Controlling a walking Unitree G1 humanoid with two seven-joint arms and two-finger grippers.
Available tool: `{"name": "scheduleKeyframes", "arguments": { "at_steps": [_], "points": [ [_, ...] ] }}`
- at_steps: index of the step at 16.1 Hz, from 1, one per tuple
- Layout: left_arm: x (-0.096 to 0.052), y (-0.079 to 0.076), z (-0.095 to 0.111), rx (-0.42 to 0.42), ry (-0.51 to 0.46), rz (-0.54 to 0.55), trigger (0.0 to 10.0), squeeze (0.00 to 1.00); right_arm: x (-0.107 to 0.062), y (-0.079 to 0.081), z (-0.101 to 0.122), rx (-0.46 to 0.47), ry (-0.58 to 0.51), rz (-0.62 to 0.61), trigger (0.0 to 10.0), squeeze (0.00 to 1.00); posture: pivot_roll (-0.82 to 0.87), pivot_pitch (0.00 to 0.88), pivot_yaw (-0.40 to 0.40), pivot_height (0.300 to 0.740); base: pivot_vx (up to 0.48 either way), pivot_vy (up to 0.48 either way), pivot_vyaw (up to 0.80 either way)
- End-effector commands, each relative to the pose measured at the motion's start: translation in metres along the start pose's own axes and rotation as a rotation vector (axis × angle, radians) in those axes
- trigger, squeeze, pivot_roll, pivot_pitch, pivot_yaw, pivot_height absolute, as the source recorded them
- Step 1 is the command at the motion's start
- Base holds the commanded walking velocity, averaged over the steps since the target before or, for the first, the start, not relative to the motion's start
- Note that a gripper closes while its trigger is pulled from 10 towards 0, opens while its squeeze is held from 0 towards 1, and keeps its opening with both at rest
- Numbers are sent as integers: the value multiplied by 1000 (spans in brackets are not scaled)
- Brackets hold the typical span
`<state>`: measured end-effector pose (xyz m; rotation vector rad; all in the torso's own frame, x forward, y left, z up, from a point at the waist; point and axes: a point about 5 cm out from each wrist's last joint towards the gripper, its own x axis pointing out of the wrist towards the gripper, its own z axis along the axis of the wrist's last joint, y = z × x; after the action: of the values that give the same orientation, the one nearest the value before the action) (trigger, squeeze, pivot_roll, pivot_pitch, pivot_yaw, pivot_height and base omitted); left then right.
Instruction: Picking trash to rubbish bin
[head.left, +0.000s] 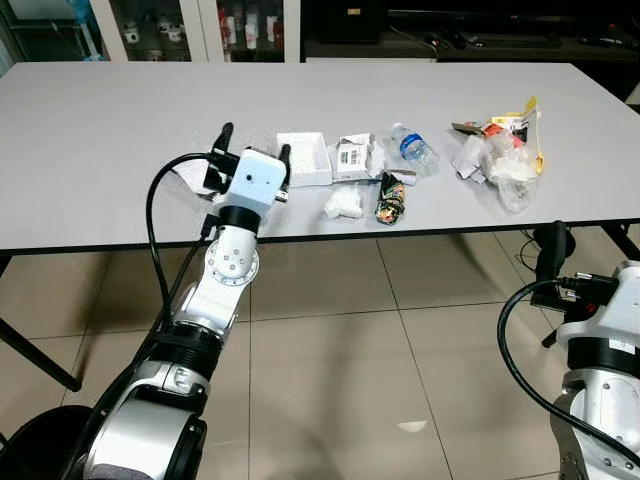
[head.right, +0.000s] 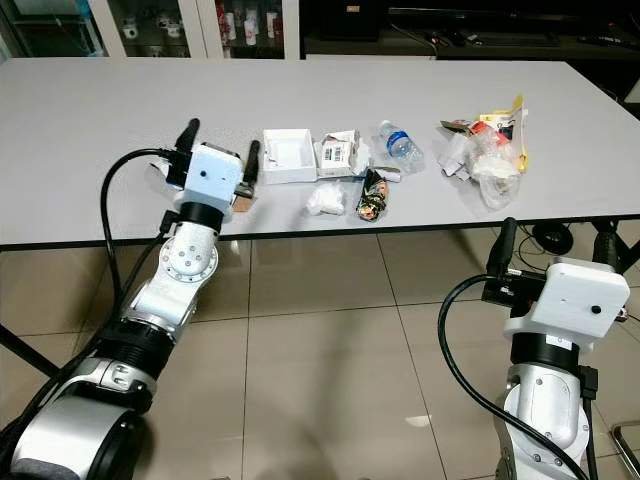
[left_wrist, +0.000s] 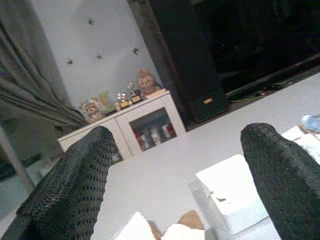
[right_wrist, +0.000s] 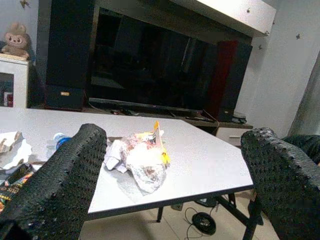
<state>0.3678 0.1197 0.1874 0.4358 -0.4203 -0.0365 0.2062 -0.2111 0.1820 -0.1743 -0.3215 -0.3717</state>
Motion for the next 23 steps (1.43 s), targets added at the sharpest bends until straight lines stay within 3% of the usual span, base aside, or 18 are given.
{"name": "scheduleKeyframes", "arguments": {
  "at_steps": [1, 6, 7, 12, 13, 14, 15, 16, 23],
  "points": [
    [-6, -8, -6, -24, 27, -50, 10000, 1000, -1, -3, 0, 4, 7, -13, 10000, 1000, 76, 44, -40, 740, 0, 0, 0],
    [-19, -20, -18, -71, 95, -123, 10000, 1000, -6, -3, -8, 25, 51, -23, 10000, 1000, 76, 48, -37, 740, 0, 0, 0],
    [-25, -23, -28, -79, 153, -139, 10000, 1000, -11, -3, -17, 38, 94, -30, 10000, 1000, 76, 50, -34, 740, 0, 0, 0],
    [-38, -32, -45, -74, 250, -194, 10000, 1000, -21, -3, -30, 46, 150, -40, 10000, 1000, 73, 51, -29, 740, 0, 0, 0],
    [-41, -37, -49, -103, 288, -235, 10000, 0, -22, -3, -32, 48, 162, -37, 10000, 1000, 73, 51, -29, 740, 0, 0, 0],
    [-41, -39, -49, -121, 292, -254, 10000, 0, -22, -2, -32, 49, 164, -32, 10000, 980, 73, 51, -29, 740, 0, 0, 0],
    [-42, -41, -48, -137, 293, -278, 10000, 0, -22, -1, -32, 49, 165, -27, 10000, 220, 73, 51, -29, 740, 0, 0, 0],
    [-41, -43, -49, -154, 309, -281, 10000, 0, -21, 0, -30, 33, 156, -16, 10000, 0, 73, 51, -29, 740, 0, -259, 0],
    [-40, -43, -49, -165, 321, -292, 10000, 0, -23, 4, -30, 54, 154, -3, 10000, 0, 67, 52, -21, 740, 0, -475, 0]
  ]
}}
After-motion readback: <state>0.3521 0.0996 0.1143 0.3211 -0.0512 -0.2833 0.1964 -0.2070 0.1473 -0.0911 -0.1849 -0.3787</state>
